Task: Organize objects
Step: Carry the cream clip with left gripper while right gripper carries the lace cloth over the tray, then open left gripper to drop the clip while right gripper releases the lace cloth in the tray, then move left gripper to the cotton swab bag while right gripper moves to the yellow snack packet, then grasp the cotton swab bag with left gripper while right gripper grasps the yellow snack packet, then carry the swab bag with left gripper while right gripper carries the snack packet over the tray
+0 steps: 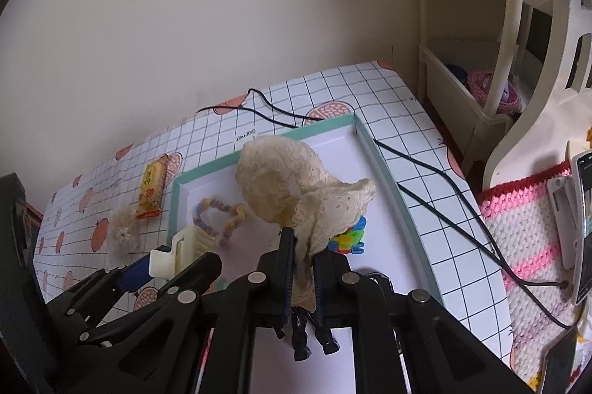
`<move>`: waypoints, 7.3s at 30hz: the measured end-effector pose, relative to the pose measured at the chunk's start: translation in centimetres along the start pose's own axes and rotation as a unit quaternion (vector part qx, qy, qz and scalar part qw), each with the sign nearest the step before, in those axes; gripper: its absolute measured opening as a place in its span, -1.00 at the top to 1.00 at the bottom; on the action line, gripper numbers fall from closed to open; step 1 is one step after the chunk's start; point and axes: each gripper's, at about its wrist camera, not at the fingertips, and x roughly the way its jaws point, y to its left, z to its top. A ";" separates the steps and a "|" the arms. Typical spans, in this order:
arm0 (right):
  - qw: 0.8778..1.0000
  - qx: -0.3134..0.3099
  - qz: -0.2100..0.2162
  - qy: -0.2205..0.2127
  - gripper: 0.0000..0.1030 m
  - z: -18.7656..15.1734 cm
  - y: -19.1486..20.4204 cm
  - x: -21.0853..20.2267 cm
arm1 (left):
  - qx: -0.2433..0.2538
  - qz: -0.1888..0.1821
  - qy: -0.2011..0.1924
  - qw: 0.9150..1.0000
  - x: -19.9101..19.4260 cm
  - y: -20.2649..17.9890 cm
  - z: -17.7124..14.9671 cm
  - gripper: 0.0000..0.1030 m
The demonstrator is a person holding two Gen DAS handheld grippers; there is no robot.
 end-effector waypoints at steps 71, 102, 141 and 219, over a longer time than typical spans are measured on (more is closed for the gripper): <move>0.998 -0.016 -0.052 0.044 -0.87 0.2 1.9 -0.6 | -0.109 0.096 -0.031 0.989 -3.9 7.8 0.8 -0.73; 0.998 -0.050 -0.043 0.019 -1.00 0.9 6.4 -0.2 | -0.198 0.111 -0.021 0.974 -4.0 16.5 -0.6 -1.00; 0.965 -0.178 0.047 0.187 -0.60 7.2 22.6 16.6 | -0.194 0.089 0.040 0.976 2.5 21.9 1.7 -0.99; 0.989 -0.086 -0.011 0.120 0.27 0.4 10.7 -2.2 | -0.163 0.051 0.036 0.985 -7.8 11.4 -2.9 -0.05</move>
